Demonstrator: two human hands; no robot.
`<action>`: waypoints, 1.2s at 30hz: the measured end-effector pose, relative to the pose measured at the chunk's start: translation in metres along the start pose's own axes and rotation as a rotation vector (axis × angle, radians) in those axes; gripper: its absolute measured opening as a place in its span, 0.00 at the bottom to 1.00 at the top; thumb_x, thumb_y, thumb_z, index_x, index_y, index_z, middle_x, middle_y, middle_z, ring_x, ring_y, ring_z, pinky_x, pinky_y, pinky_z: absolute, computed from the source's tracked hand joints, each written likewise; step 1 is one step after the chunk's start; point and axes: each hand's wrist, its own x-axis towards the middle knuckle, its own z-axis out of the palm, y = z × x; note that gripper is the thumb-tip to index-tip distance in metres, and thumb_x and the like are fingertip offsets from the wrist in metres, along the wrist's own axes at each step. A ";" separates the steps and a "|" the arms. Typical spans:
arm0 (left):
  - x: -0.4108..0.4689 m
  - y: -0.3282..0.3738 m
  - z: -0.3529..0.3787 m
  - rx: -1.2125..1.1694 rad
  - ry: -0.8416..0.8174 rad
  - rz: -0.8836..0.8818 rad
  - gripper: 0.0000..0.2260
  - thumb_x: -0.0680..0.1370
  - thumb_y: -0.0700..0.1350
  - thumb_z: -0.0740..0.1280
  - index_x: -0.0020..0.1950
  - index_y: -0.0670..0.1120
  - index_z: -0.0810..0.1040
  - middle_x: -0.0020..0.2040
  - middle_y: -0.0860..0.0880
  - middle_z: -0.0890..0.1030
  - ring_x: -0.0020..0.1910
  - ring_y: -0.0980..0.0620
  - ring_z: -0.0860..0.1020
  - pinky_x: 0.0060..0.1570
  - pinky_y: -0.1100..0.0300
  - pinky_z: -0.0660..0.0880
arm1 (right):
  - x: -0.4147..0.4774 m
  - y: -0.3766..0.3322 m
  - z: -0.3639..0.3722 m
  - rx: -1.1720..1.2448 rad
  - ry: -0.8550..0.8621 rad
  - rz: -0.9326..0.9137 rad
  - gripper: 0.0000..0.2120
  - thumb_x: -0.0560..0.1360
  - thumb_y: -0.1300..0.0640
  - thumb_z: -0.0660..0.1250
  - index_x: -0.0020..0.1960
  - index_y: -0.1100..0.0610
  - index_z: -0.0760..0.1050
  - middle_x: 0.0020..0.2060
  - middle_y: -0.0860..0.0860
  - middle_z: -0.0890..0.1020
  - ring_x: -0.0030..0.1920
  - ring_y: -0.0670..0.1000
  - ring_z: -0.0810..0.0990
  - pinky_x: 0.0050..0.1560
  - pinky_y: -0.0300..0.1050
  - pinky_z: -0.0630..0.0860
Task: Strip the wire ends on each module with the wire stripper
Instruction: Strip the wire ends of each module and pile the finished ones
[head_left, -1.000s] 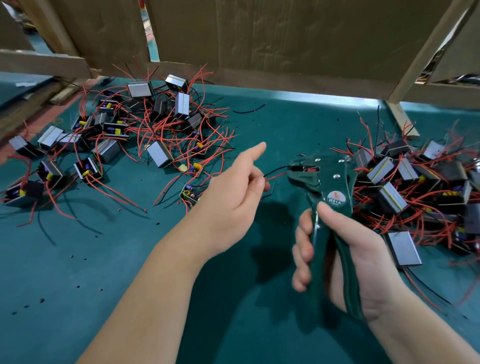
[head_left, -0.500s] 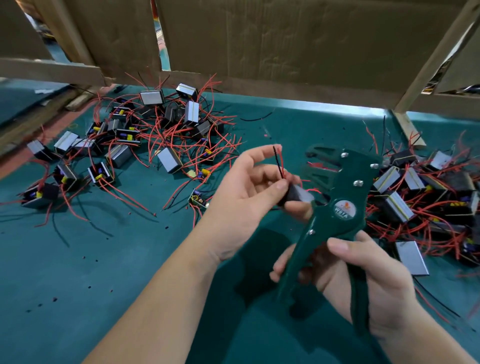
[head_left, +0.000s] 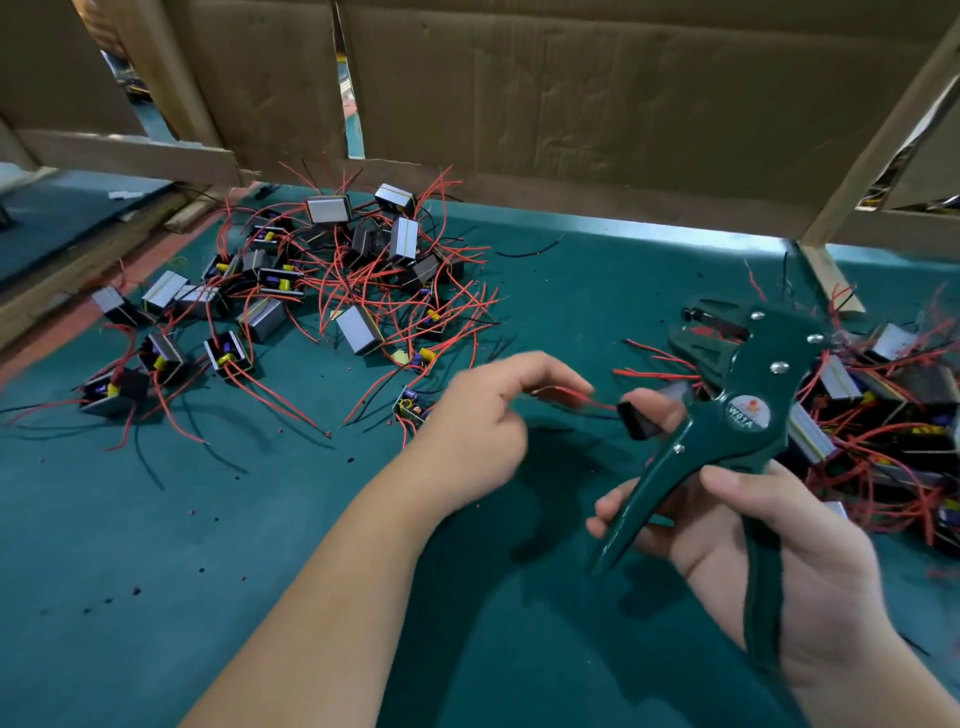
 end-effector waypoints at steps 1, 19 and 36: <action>0.002 -0.004 -0.008 0.191 0.127 0.049 0.30 0.60 0.28 0.51 0.53 0.46 0.81 0.49 0.52 0.82 0.53 0.53 0.78 0.58 0.63 0.71 | 0.000 0.001 -0.001 -0.036 0.056 -0.065 0.33 0.59 0.58 0.76 0.62 0.65 0.75 0.51 0.62 0.80 0.39 0.67 0.81 0.41 0.65 0.78; -0.001 -0.038 -0.058 0.512 0.916 -0.151 0.04 0.74 0.48 0.71 0.44 0.52 0.76 0.49 0.53 0.73 0.45 0.55 0.73 0.55 0.64 0.68 | 0.003 -0.008 -0.009 0.017 0.088 -0.012 0.27 0.59 0.46 0.76 0.51 0.62 0.80 0.44 0.68 0.81 0.41 0.65 0.81 0.42 0.61 0.80; 0.005 -0.005 -0.060 -1.212 0.567 -0.163 0.12 0.81 0.43 0.58 0.42 0.45 0.79 0.42 0.48 0.83 0.46 0.51 0.84 0.46 0.60 0.79 | 0.023 0.002 -0.005 -0.172 0.396 0.083 0.16 0.72 0.44 0.63 0.52 0.55 0.75 0.44 0.48 0.84 0.54 0.52 0.83 0.59 0.68 0.73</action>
